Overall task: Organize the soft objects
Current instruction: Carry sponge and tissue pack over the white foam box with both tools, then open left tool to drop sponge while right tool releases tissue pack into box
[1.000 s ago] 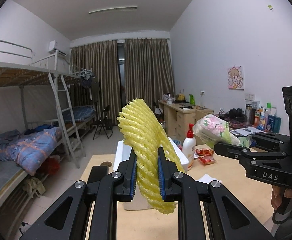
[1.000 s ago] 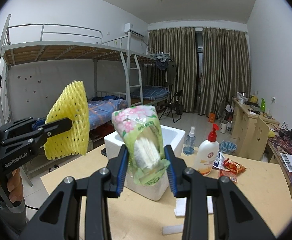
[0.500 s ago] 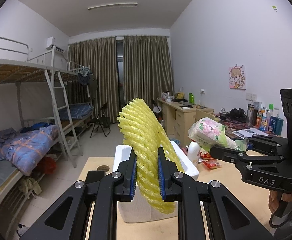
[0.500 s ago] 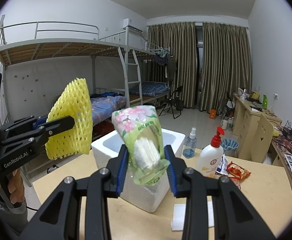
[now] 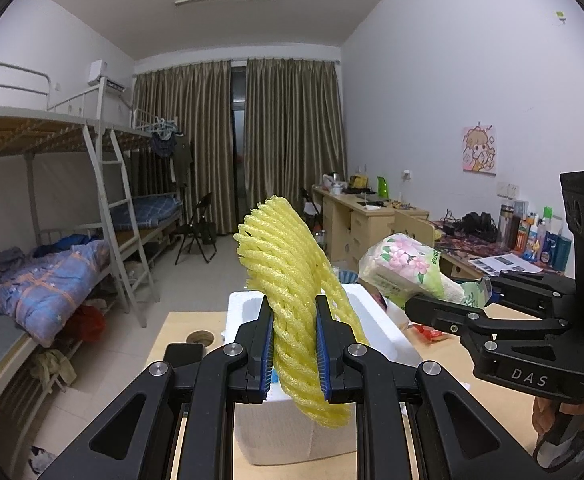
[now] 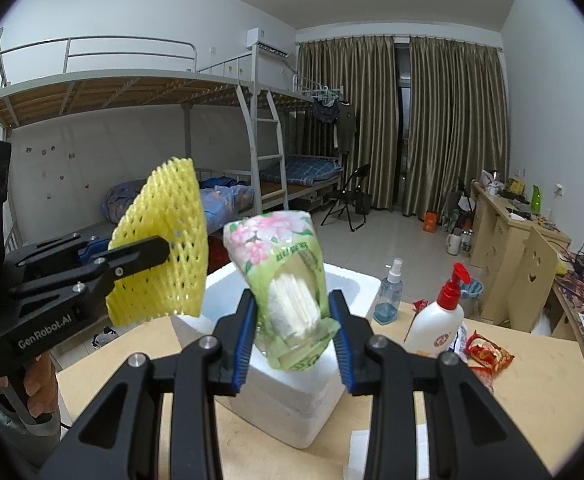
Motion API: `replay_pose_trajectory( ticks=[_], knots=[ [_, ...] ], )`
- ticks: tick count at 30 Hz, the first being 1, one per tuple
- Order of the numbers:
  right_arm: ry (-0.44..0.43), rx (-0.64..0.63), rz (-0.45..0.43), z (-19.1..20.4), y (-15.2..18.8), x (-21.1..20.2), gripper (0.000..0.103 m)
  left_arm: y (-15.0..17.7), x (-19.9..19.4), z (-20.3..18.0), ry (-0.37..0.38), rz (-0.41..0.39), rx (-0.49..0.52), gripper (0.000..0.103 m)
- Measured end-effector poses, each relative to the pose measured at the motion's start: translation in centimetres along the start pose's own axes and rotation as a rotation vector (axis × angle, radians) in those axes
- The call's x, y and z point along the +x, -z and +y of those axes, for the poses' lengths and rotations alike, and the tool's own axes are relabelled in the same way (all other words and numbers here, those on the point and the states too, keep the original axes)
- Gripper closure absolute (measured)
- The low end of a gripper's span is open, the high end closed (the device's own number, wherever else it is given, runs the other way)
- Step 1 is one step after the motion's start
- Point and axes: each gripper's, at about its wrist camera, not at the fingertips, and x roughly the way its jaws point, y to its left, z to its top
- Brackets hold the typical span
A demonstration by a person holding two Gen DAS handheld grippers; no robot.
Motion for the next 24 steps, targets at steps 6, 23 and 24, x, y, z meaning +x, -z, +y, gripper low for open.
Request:
replay_pose_trajectory(
  ticks=[6, 23, 24],
  knots=[
    [-0.003, -0.001, 0.027, -0.4, -0.1, 1.8, 0.063, -0.2, 2.3, 0.1, 0.012, 0.026, 0.003, 0.084],
    [0.019, 0.026, 0.066, -1.4, -0.6, 4.3, 0.063, 0.3, 8.9, 0.1, 0.026, 0.122, 0.011, 0.083],
    [0.022, 0.026, 0.068, -1.4, -0.6, 4.3, 0.063, 0.3, 9.1, 0.1, 0.029, 0.122, 0.006, 0.082]
  ],
)
